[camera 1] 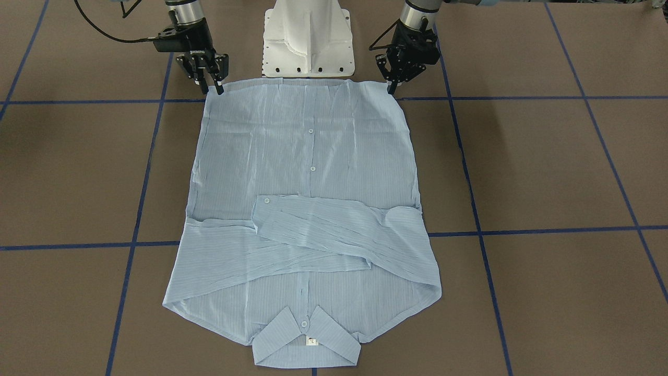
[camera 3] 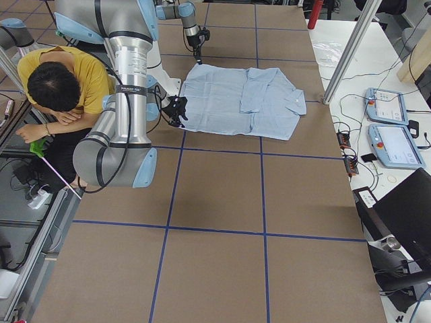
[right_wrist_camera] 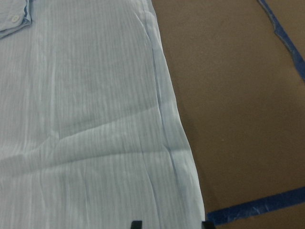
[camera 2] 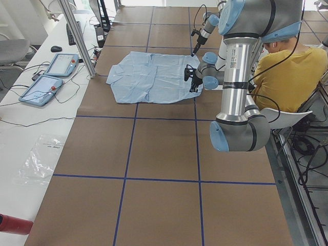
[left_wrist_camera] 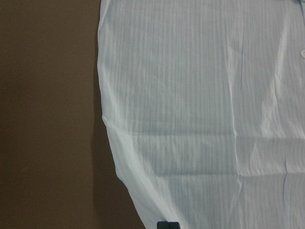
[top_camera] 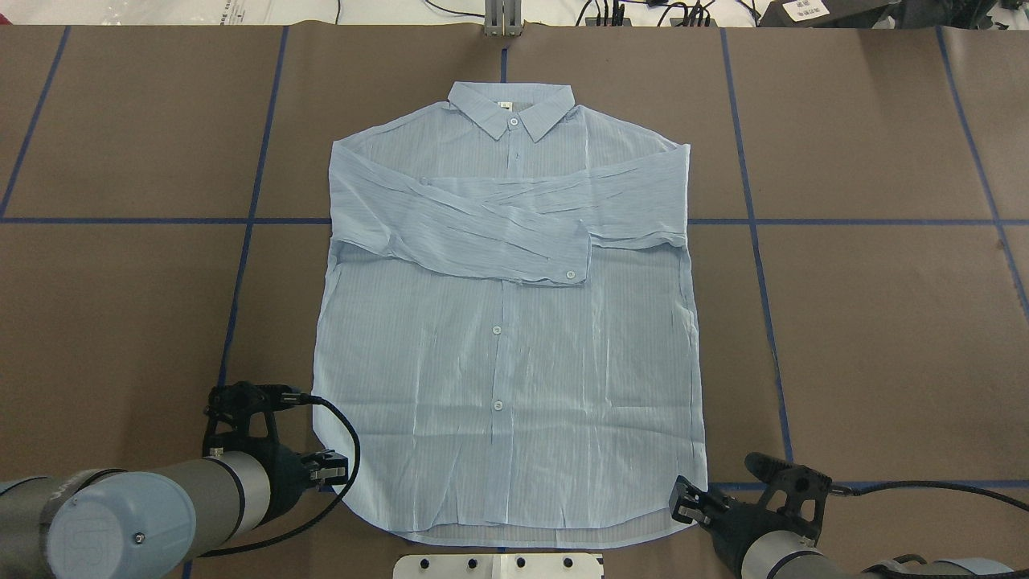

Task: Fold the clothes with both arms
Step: 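Lower both grippers and pinch the two hem corners, then lift the hem with both grippers and fold it toward the collar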

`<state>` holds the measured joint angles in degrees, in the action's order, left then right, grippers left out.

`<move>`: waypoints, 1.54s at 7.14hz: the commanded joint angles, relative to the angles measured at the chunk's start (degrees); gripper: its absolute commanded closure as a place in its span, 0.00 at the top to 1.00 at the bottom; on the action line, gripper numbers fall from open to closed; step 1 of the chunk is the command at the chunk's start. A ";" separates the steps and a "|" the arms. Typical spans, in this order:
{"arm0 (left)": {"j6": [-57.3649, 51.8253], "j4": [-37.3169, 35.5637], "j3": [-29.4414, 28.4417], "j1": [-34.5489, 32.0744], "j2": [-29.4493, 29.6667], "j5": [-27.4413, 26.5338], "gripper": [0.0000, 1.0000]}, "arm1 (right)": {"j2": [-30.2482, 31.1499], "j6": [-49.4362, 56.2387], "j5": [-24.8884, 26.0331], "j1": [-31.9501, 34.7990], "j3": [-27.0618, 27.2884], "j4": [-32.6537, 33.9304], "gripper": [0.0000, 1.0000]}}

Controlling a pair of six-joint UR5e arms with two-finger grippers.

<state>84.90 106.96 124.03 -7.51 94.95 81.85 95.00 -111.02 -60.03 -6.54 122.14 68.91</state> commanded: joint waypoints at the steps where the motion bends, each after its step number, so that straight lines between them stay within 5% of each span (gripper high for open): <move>1: 0.09 0.00 -0.01 0.04 -0.12 -0.02 0.00 | 0.79 0.11 0.26 -0.66 -0.23 0.52 0.51; 4: 0.09 0.00 -0.01 0.04 -0.12 -0.02 0.00 | 0.71 0.11 0.26 -1.11 -0.32 2.19 0.51; 5: 0.09 0.00 -0.01 0.04 -0.12 -0.02 0.00 | 0.62 0.11 0.35 -1.19 -0.32 2.19 0.39; 6: 0.09 0.00 -0.01 0.04 -0.12 -0.02 0.00 | 0.28 0.11 0.35 -1.28 -0.32 2.19 0.04; 11: 0.00 0.00 1.12 -0.05 0.06 0.33 0.00 | 0.45 0.02 0.09 -1.46 1.07 4.73 0.00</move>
<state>84.97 106.96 124.45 -7.52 94.99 81.97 95.31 -111.00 -59.77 -8.14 122.02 72.77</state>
